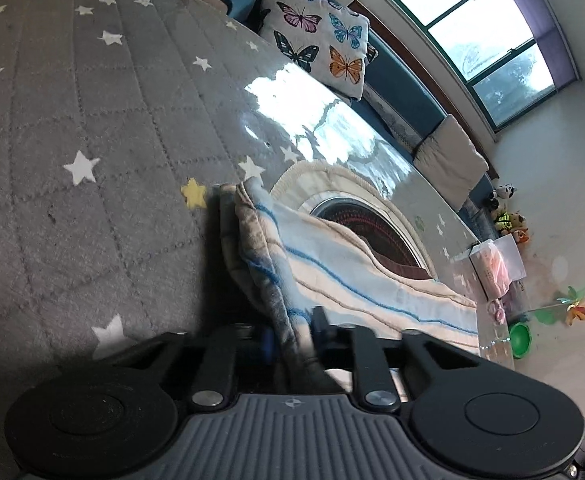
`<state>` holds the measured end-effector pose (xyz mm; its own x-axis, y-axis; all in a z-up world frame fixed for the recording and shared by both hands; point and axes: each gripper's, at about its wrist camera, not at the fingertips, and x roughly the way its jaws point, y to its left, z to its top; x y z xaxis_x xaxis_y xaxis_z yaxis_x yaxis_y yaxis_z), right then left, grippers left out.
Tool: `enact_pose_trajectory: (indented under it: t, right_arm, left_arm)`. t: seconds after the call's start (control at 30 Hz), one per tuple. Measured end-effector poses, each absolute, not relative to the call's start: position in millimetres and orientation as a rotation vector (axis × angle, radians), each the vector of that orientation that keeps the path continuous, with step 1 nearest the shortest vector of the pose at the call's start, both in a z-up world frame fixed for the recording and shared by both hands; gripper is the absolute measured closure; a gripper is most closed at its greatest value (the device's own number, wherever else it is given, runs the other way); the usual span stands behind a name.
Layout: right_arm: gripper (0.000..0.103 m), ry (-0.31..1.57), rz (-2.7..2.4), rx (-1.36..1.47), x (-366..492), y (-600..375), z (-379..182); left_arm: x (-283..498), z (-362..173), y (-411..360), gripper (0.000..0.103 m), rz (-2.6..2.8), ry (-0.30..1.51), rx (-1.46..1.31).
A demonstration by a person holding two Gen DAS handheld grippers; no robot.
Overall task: Fold clothes
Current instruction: 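Grasp the folded shirt edge with the left gripper and lift it while the right gripper holds the other edge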
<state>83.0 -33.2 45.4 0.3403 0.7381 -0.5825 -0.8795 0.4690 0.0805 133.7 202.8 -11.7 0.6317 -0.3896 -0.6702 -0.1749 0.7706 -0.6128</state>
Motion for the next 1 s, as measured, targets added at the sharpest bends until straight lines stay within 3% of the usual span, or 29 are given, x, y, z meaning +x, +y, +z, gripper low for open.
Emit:
enact_pose_trajectory:
  t: [0.2,0.43,0.53,0.67,0.8,1.0]
  right_arm:
    - [0.092,0.633,1.056,-0.209,87.9,-67.6,45.7]
    - [0.086,0.683,0.719,-0.234,151.5,-117.1,18.0]
    - [0.078,0.717,0.607,-0.250,181.7,-121.4,-0.8]
    - [0.076,0.740,0.543,-0.224,206.9,-121.0,-20.6]
    - [0.068,0.732,0.506,-0.196,221.2,-122.8,-27.3]
    - [0.064,0.740,0.536,-0.230,216.5,-128.4,-24.2]
  left_arm:
    - [121.5,-9.4,204.8,0.092,-0.120,0.885,-0.699]
    - [117.3,9.7,197.2,0.092,-0.120,0.853,-0.708]
    - [119.0,23.0,192.1,0.092,-0.126,0.836,-0.708]
    - [123.0,39.0,182.4,0.092,-0.134,0.822,-0.700]
    - [130.4,48.4,171.9,0.092,-0.137,0.822,-0.696]
    - [138.9,65.1,155.5,0.092,-0.138,0.814,-0.696]
